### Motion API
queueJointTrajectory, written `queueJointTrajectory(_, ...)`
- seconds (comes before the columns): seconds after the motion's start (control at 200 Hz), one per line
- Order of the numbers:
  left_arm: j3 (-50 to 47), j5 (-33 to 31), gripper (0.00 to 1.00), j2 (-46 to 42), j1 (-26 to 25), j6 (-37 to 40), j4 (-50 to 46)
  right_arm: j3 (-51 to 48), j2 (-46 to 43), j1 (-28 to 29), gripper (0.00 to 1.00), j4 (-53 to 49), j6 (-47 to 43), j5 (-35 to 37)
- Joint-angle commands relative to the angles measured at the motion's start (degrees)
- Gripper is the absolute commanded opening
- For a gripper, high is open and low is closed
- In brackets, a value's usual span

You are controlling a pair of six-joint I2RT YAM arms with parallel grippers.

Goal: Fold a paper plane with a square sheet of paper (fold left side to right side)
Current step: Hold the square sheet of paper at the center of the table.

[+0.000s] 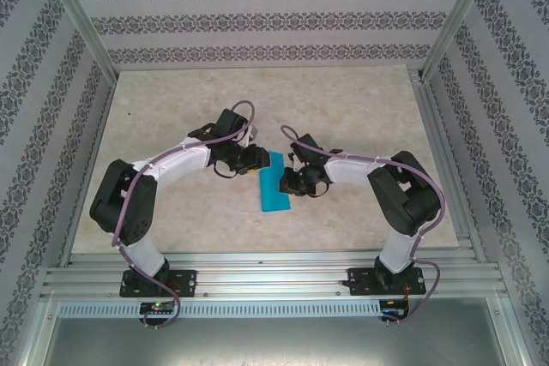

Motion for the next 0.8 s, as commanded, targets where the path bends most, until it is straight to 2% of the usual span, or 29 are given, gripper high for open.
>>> queueJointTrajectory(0.0,-1.11,4.49,0.38,2.51,-1.0,-1.79,6.13,0.35,1.96,1.12,0.16,-2.13,-0.93,2.42)
queueJointTrajectory(0.18,-1.45,4.65,0.33,5.52,-1.4,-1.82,7.26,0.83,2.44,1.35,0.16,-2.45,-0.98,2.57)
queueJointTrajectory(0.35,-1.5,-0.1,0.3,8.03,-1.36,0.84,3.01,1.3,2.58,1.49,0.16,-3.47,-1.3,3.02)
queueJointTrajectory(0.799,-1.96,-4.72,0.29,11.65,-1.27,4.09,-0.01,1.77,3.15,1.41,0.16,-5.99,-2.49,4.26)
